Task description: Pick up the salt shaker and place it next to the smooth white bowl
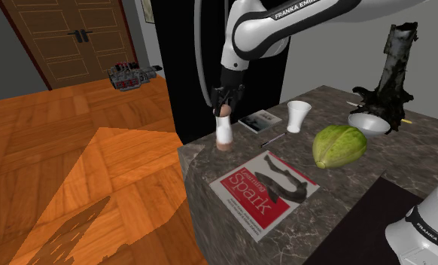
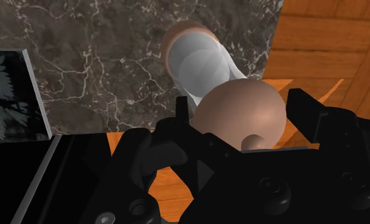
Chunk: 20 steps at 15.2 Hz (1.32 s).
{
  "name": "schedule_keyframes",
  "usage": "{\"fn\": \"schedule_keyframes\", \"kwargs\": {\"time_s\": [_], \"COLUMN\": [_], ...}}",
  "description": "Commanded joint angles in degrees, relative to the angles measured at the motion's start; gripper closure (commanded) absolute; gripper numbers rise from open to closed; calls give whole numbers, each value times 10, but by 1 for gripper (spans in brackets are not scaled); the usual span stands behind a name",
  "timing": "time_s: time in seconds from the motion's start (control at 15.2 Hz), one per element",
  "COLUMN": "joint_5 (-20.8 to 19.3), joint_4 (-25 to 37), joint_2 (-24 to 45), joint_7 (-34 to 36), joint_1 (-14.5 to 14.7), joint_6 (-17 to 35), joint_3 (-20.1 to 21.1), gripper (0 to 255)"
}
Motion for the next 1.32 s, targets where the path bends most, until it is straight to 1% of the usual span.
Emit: {"fn": "schedule_keyframes", "kwargs": {"time_s": [0.0,0.66,1.25], "joint_5": [-1,-3,-6], "joint_4": [11,69,135], "joint_2": [-4,-18,-21], "joint_7": [2,11,19], "joint_1": [0,-1,-1], "joint_6": [-15,-87,-154], "joint_3": [0,0,0], "gripper": [255,255,255]}}
